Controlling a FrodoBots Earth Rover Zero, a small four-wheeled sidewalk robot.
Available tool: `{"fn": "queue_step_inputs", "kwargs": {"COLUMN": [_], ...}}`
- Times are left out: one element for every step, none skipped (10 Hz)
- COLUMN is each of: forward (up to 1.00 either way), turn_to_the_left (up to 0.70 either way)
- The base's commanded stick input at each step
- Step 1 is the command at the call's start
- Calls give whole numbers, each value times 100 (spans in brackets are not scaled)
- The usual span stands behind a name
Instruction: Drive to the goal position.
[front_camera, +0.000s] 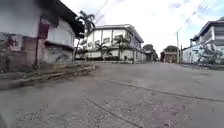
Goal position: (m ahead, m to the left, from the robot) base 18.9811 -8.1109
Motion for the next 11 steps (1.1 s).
{"fn": "queue_step_inputs", "kwargs": {"forward": [100, 100, 100, 100, 100, 100, 100, 100, 100, 100, 100], "turn_to_the_left": [0, 1, -8, -40, -40, -40, -40, -40, -40, -40, -36]}}
